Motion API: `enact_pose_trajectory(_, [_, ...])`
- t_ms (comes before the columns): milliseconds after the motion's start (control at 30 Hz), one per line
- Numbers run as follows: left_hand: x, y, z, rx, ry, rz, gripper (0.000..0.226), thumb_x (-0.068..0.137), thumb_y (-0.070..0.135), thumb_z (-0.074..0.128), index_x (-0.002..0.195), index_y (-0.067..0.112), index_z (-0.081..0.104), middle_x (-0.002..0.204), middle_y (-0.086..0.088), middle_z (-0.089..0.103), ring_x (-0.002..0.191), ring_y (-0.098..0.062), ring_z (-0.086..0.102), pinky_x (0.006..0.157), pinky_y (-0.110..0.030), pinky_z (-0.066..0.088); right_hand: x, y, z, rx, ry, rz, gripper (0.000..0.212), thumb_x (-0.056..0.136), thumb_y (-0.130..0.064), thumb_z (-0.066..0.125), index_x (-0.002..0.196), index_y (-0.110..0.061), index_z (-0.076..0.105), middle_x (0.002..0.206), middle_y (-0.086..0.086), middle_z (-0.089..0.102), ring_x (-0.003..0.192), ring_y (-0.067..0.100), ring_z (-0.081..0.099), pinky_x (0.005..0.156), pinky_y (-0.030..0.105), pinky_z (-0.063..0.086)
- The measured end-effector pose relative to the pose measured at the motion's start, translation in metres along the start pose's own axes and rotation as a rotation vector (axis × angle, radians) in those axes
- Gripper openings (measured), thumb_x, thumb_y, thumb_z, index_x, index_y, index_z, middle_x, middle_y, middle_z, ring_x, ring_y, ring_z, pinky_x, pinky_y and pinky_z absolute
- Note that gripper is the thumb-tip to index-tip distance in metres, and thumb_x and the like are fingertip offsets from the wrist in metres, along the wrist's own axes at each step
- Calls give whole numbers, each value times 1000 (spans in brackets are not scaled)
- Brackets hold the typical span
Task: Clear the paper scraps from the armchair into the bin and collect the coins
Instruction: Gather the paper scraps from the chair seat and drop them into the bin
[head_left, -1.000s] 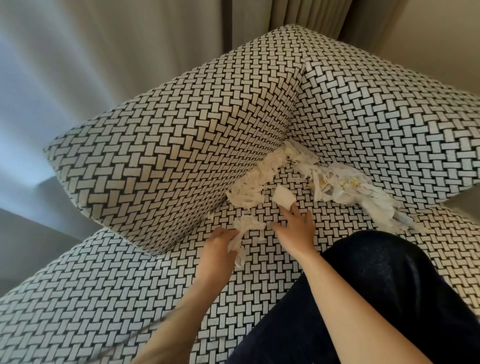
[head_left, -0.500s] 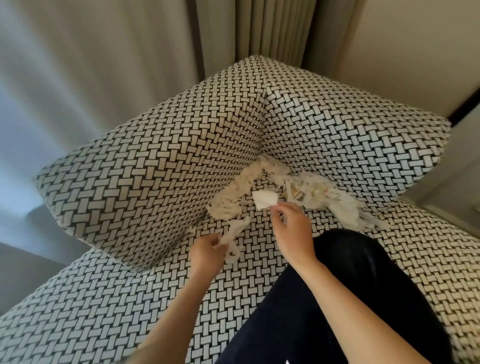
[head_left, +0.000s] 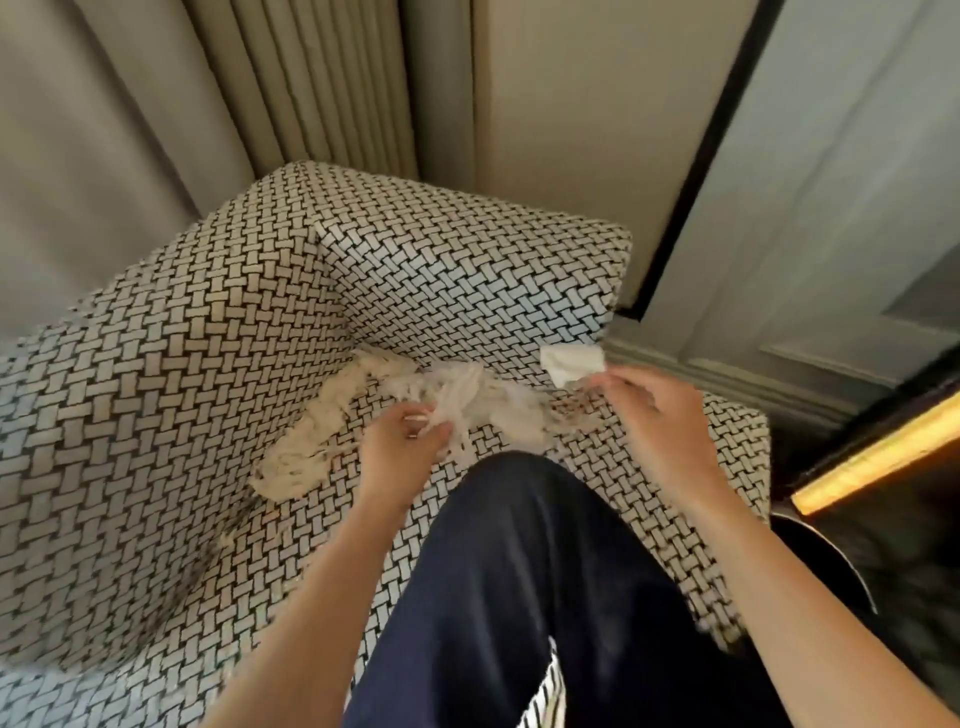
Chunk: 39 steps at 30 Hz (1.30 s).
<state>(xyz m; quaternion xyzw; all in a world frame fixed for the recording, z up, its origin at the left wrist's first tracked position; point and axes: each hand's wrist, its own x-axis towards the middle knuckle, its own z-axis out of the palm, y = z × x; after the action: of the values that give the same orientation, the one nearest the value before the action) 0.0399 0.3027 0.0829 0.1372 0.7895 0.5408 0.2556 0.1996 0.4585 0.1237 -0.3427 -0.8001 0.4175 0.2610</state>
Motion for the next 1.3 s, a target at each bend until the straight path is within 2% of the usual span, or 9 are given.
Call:
enact_pose_trajectory(67, [0,22,34,-48,-51,31,22,85,13,67,104,9,57,87,-4,65,68,-14,63,59,-20,53,-5,18,-37,20,60,87,19,95,-23,51,101,-22,70,109,-2,68,63,13,59,64,20,52])
enact_pose_trajectory(167, [-1,47,84,-125,-132,36,22,83,10,70,100,3,59,81,-6,64,61,-13,60,53,-18,51,-17,47,-83,66,169,213,19,93,-23,55,88,-36,67,110,-8,67,101,11,62,97,39,47])
enact_pose_trajectory(333, [-19,79,167,-142,-394,-13,30,85,10,66,113,7,56,94,-3,65,82,-15,65,77,-29,57,-46,100,-142,12,337,372,17,93,-19,55,98,-19,71,101,-6,65,87,-3,55,77,9,36])
enact_pose_trajectory(467, [-38,88,230,-51,-548,-12,32,86,14,64,117,6,57,92,0,66,79,-10,63,78,-26,57,-69,142,-174,-40,428,499,19,90,-23,58,100,-14,72,100,-3,67,95,10,58,84,23,37])
enact_pose_trajectory(600, [-55,84,287,4,-645,-92,47,88,18,62,132,9,48,108,-3,63,87,-11,63,81,-26,55,-90,178,-194,-56,472,592,17,89,-22,60,96,-14,73,96,-3,67,90,9,57,83,23,37])
enact_pose_trajectory(733, [-67,66,333,95,-762,-183,38,93,24,55,129,12,52,112,-5,63,86,-10,63,74,-21,53,-105,210,-205,-69,487,671,16,90,-22,60,95,-15,73,93,-7,66,87,4,56,77,19,37])
enact_pose_trajectory(967, [-80,37,357,218,-916,-320,43,99,33,39,137,11,42,142,-11,44,130,-30,42,100,-41,37,-115,249,-206,-58,411,748,18,92,-17,55,101,-16,71,98,-6,67,96,8,59,83,19,37])
enact_pose_trajectory(1167, [-74,34,342,220,-861,-375,40,98,31,41,135,15,46,126,0,55,96,-8,54,77,-24,43,-112,262,-200,-37,264,799,24,94,-17,53,116,-20,63,121,0,62,119,15,54,99,30,40])
enact_pose_trajectory(1300, [-72,35,329,246,-854,-299,40,98,34,41,135,19,47,123,2,60,109,-13,55,97,-34,42,-109,251,-200,-3,251,771,24,95,-17,52,116,-19,63,116,-1,63,111,12,56,91,21,39])
